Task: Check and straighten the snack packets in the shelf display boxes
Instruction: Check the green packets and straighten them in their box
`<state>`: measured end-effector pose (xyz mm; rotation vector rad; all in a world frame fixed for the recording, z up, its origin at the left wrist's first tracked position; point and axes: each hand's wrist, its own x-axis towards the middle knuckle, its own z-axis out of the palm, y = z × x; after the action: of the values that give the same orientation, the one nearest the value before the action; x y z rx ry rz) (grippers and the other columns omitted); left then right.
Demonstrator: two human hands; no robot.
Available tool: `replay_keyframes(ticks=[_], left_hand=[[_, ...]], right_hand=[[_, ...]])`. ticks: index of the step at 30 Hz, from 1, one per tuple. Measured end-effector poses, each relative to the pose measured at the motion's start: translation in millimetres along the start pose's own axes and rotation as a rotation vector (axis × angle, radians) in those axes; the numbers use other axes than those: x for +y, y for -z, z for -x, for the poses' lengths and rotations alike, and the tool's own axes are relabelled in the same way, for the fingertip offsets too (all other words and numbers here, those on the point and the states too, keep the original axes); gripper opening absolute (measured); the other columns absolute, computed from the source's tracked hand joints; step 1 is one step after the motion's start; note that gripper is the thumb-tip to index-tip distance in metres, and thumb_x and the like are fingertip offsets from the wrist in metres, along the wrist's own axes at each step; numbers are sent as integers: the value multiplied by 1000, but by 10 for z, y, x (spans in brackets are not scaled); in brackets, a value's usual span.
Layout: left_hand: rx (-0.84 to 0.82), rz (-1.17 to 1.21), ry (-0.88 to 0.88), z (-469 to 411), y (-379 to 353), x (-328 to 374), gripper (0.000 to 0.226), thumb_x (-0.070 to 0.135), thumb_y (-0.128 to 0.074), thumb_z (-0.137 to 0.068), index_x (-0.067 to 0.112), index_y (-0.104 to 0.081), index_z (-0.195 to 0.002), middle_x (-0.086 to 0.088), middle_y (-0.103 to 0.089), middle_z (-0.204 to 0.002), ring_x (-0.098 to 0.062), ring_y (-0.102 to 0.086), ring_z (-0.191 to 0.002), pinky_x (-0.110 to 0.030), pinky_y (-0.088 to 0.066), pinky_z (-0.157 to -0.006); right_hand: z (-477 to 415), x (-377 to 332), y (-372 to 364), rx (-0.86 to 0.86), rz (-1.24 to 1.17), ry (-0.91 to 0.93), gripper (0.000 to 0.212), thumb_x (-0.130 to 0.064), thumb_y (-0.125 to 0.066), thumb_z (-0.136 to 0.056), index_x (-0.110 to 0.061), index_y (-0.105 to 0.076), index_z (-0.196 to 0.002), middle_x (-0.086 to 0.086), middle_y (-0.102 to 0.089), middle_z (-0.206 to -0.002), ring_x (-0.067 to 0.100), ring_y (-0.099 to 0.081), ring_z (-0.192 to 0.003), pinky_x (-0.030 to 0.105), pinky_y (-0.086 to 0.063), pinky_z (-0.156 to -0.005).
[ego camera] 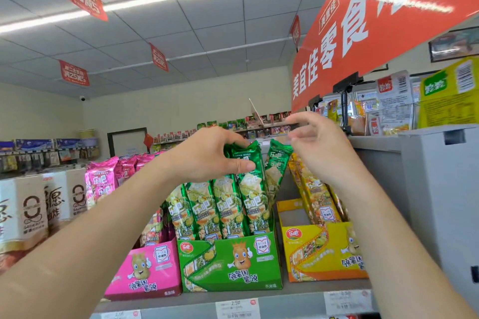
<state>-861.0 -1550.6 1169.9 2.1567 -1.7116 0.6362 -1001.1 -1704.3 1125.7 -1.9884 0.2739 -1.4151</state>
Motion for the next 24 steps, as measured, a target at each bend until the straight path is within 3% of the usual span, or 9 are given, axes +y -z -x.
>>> replay_keyframes(ticks=[3,6,8,11,14,18,21,24], left_hand=[[-21,65,22,14,15,7,80,62,-64,-67,22,-56,-135,4,-49,-146,-15,-41,-136,-22,-25,-99],[-13,69,29,21,24,6,84,62,-65,-63,22,-55,-136,5,-48,-146,-15,-40,-136,-23,-24,-100],[-24,74,33,27,22,-2,85,61,-66,-63,22,-54,-137,5,-48,-147,-15,-40,-137,-23,-24,-100],[-32,72,30,30,23,-4,85,60,-66,-62,22,-54,-138,5,-48,-147,-15,-40,-137,-22,-23,-100],[-36,68,26,39,25,1,88,61,-65,-62,22,-52,-139,5,-47,-148,-16,-39,-137,-22,-24,-100],[-31,54,12,57,18,13,85,59,-66,-67,22,-48,-142,4,-48,-147,-13,-43,-133,-23,-27,-103],[-13,32,-35,64,33,21,75,54,-70,-77,26,-46,-142,4,-53,-142,-3,-45,-122,-18,-29,-98],[5,-110,-84,64,88,67,80,67,-58,-78,23,-46,-143,2,-52,-144,-15,-45,-131,-21,-31,-99]], right_hand=[[-164,91,-118,-62,336,-7,47,-13,-54,-93,-22,-42,-138,7,-56,-131,24,-57,-111,34,-47,-86],[-231,177,-279,-248,522,-88,61,-22,-61,-92,-18,-28,-143,12,-55,-130,30,-58,-101,33,-47,-70],[-241,221,-340,-281,533,-120,65,-19,-66,-89,-21,-30,-143,9,-56,-129,27,-56,-93,35,-48,-69],[-238,269,-379,-200,381,-126,54,-13,-72,-84,-27,-43,-128,3,-55,-122,18,-47,-83,24,-37,-54],[-258,183,-322,-84,88,-67,49,-6,-71,-83,-29,-51,-122,-2,-53,-122,9,-52,-86,19,-36,-58],[-312,-192,-111,109,-135,133,54,-3,-68,-85,-28,-49,-129,-8,-59,-112,8,-63,-97,33,-54,-87],[-199,-348,-62,289,-159,330,48,-10,-65,-86,-17,-51,-132,-1,-62,-115,15,-64,-104,40,-52,-94],[52,-362,-104,421,-177,518,42,-10,-57,-93,-3,-51,-133,10,-59,-119,24,-59,-109,46,-49,-92]])
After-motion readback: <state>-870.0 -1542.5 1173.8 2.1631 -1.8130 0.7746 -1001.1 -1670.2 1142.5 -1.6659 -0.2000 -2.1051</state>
